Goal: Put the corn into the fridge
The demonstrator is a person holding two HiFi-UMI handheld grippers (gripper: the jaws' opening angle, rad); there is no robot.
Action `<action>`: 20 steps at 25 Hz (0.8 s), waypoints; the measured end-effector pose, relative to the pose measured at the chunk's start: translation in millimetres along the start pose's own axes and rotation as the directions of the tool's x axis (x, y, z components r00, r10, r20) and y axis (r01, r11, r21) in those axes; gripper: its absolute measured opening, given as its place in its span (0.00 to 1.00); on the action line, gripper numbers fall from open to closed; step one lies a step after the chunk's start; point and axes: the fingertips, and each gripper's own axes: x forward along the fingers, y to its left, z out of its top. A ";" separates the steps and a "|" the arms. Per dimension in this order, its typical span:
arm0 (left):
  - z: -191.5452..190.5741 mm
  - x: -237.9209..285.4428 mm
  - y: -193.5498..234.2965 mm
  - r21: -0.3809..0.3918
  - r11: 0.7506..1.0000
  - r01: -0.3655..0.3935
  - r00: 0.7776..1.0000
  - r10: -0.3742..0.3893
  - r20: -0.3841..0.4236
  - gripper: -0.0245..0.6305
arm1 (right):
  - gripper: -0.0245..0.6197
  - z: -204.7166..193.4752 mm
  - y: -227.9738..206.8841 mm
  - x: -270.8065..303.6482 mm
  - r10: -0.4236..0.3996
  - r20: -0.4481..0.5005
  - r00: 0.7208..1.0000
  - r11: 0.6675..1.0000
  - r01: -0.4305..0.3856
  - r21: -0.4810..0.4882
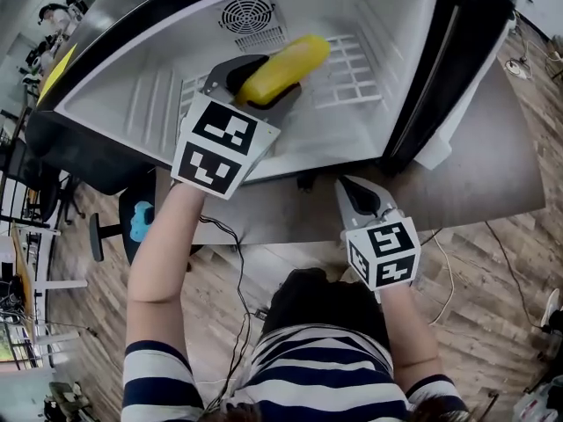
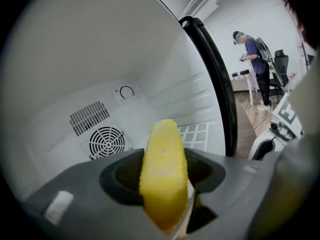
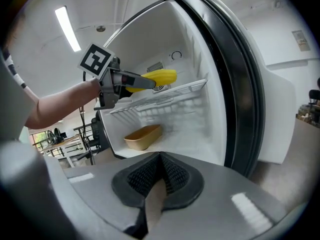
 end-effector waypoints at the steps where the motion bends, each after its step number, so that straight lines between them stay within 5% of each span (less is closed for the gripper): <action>1: 1.2 2.8 -0.8 0.007 1.000 0.007 1.000 -0.007 -0.001 0.04 | 0.03 -1.9 -0.3 0.7 0.000 -0.003 1.000 1.000 0.000 0.001; 20: -5.3 37.1 -3.6 0.056 0.998 -0.001 0.997 0.005 -0.076 0.04 | 0.03 -24.1 -14.6 4.1 -0.030 -0.003 1.000 0.999 0.030 0.038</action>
